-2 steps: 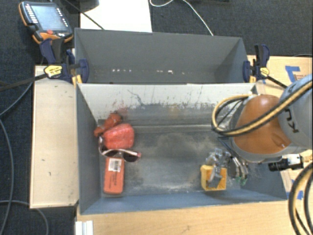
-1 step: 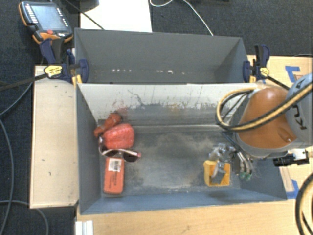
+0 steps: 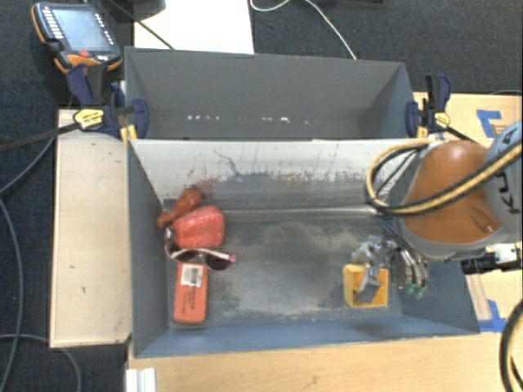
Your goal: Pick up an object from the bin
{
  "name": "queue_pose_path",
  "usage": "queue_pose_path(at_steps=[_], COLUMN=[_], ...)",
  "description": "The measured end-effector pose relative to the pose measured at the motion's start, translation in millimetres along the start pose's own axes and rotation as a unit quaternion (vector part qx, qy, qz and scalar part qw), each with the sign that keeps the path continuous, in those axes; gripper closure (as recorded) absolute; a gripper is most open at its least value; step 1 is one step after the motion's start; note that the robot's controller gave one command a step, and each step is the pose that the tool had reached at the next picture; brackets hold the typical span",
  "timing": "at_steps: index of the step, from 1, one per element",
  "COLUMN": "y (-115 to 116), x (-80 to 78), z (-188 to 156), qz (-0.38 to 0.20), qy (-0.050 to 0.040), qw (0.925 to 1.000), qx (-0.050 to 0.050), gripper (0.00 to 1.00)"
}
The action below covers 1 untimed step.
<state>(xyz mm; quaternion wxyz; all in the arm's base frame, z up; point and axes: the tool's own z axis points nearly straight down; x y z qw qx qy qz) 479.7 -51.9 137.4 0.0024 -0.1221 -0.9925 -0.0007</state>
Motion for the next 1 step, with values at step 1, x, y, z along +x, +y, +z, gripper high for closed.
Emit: queue_pose_path(at_steps=[1], y=[0.0], x=[0.0], z=[-10.3], qz=[0.000], qy=[-0.0004], qw=[1.0000], qx=[0.000], gripper=[1.00])
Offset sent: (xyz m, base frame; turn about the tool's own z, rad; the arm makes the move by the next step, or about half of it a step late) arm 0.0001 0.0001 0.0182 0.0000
